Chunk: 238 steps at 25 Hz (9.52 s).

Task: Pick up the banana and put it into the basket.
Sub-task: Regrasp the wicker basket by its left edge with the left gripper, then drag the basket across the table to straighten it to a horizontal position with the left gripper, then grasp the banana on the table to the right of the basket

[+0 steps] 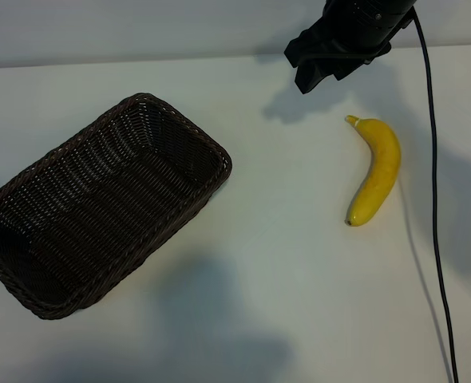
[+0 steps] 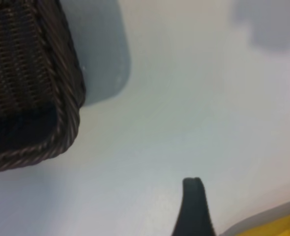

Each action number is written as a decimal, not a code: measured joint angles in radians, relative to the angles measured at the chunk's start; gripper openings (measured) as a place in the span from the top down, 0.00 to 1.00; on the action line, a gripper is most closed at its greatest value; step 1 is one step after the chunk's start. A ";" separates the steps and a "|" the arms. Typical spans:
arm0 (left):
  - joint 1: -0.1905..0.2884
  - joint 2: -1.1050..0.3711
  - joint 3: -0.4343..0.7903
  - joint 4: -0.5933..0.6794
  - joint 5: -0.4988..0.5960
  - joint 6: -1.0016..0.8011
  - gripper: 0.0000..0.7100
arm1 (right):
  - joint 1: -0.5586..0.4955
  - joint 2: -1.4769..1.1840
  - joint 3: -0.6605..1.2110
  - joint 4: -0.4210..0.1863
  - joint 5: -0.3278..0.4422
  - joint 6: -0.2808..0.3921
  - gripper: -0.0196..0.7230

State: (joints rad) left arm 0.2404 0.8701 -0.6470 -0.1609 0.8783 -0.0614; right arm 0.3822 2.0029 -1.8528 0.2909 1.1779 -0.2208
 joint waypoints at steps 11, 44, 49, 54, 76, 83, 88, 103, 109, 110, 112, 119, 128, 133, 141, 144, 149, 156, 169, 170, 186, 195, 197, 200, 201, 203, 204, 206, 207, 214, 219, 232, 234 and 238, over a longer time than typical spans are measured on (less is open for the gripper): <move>0.000 0.080 0.182 -0.039 -0.290 -0.106 0.30 | 0.000 0.000 0.000 0.000 0.022 -0.013 0.25; 0.000 0.580 0.191 -0.257 -0.494 -0.079 0.30 | 0.000 0.000 0.000 0.000 0.036 -0.029 0.25; 0.000 0.601 0.191 -0.312 -0.501 -0.021 0.35 | 0.000 0.000 0.000 0.000 0.036 -0.029 0.25; 0.000 0.602 0.191 -0.353 -0.505 0.010 0.65 | 0.000 0.000 0.000 0.000 0.036 -0.030 0.25; 0.001 0.607 0.191 -0.679 -0.460 0.454 0.77 | 0.000 0.000 0.000 0.000 0.036 -0.030 0.25; 0.001 0.607 0.163 -0.673 -0.390 0.515 0.77 | 0.000 0.000 0.000 0.000 0.036 -0.030 0.25; 0.001 0.608 0.043 -0.615 -0.295 0.511 0.77 | 0.000 0.000 0.000 0.000 0.036 -0.030 0.25; 0.002 0.708 -0.280 -0.434 -0.068 0.480 0.77 | 0.000 0.000 0.000 0.000 0.036 -0.028 0.25; 0.002 0.822 -0.442 -0.424 0.039 0.525 0.77 | 0.000 0.000 0.000 0.000 0.036 -0.028 0.25; 0.002 0.834 -0.460 -0.419 0.052 0.526 0.77 | 0.000 0.000 0.000 0.000 0.036 -0.028 0.25; 0.002 0.857 -0.488 -0.415 0.065 0.527 0.77 | 0.000 0.000 0.000 0.000 0.036 -0.027 0.25; -0.007 0.931 -0.507 -0.418 0.054 0.554 0.77 | 0.000 0.000 0.000 0.001 0.036 -0.025 0.25; -0.133 1.025 -0.641 -0.410 0.070 0.518 0.77 | 0.000 0.000 0.000 0.001 0.036 -0.026 0.25; -0.202 1.106 -0.710 -0.383 0.069 0.466 0.77 | 0.000 0.000 0.000 0.000 0.036 -0.026 0.25; -0.280 1.185 -0.754 -0.326 0.047 0.404 0.77 | 0.000 0.000 0.000 0.000 0.036 -0.026 0.25; -0.284 1.187 -0.754 -0.294 0.019 0.361 0.77 | 0.000 0.000 0.000 0.000 0.036 -0.026 0.25; -0.283 1.187 -0.755 -0.260 -0.005 0.315 0.77 | 0.000 0.000 0.000 0.000 0.036 -0.026 0.25; -0.283 1.187 -0.755 -0.253 -0.030 0.286 0.77 | 0.000 0.000 0.000 -0.001 0.036 -0.028 0.25; -0.283 1.187 -0.755 -0.267 -0.070 0.249 0.77 | 0.000 0.000 0.000 -0.042 0.038 -0.027 0.25; -0.283 1.187 -0.755 -0.272 -0.073 0.249 0.77 | 0.000 0.000 0.000 -0.042 0.038 -0.027 0.25; -0.283 1.218 -0.755 -0.304 -0.083 0.270 0.77 | 0.000 0.000 0.000 -0.046 0.040 -0.028 0.25; -0.283 1.223 -0.755 -0.340 -0.088 0.293 0.77 | 0.000 0.000 0.000 -0.046 0.040 -0.027 0.25; -0.283 1.223 -0.755 -0.342 -0.088 0.294 0.77 | 0.000 0.000 0.000 -0.046 0.040 -0.027 0.25; -0.283 1.223 -0.755 -0.353 -0.079 0.295 0.69 | 0.000 0.000 0.000 -0.046 0.040 -0.027 0.25; -0.283 1.223 -0.755 -0.363 -0.073 0.294 0.62 | 0.000 0.000 0.000 -0.046 0.040 -0.027 0.25; -0.283 1.223 -0.755 -0.377 -0.061 0.294 0.47 | 0.000 0.000 0.000 -0.046 0.040 -0.027 0.25; -0.283 1.223 -0.755 -0.381 -0.055 0.294 0.38 | 0.000 0.000 0.000 -0.046 0.040 -0.027 0.25; -0.283 1.223 -0.755 -0.383 -0.046 0.293 0.26 | 0.000 0.000 0.000 -0.046 0.040 -0.028 0.25; -0.283 1.223 -0.755 -0.383 -0.043 0.293 0.23 | 0.000 0.000 0.000 -0.046 0.040 -0.028 0.25; -0.283 1.223 -0.755 -0.383 -0.005 0.293 0.22 | 0.000 0.000 0.000 -0.046 0.040 -0.028 0.25; -0.283 1.205 -0.755 -0.335 0.018 0.271 0.22 | 0.000 0.000 0.000 -0.046 0.040 -0.027 0.25; -0.282 1.083 -0.756 -0.232 0.062 0.204 0.22 | 0.000 0.000 0.000 -0.046 0.040 -0.028 0.25; -0.282 1.063 -0.756 -0.230 0.072 0.204 0.22 | 0.000 0.000 0.000 -0.046 0.040 -0.027 0.25; -0.282 1.020 -0.756 -0.228 0.077 0.212 0.22 | 0.000 0.000 0.000 -0.046 0.040 -0.026 0.25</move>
State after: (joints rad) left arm -0.0421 1.8896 -1.4028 -0.3888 0.9558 0.1511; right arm 0.3822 2.0029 -1.8528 0.2449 1.2178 -0.2469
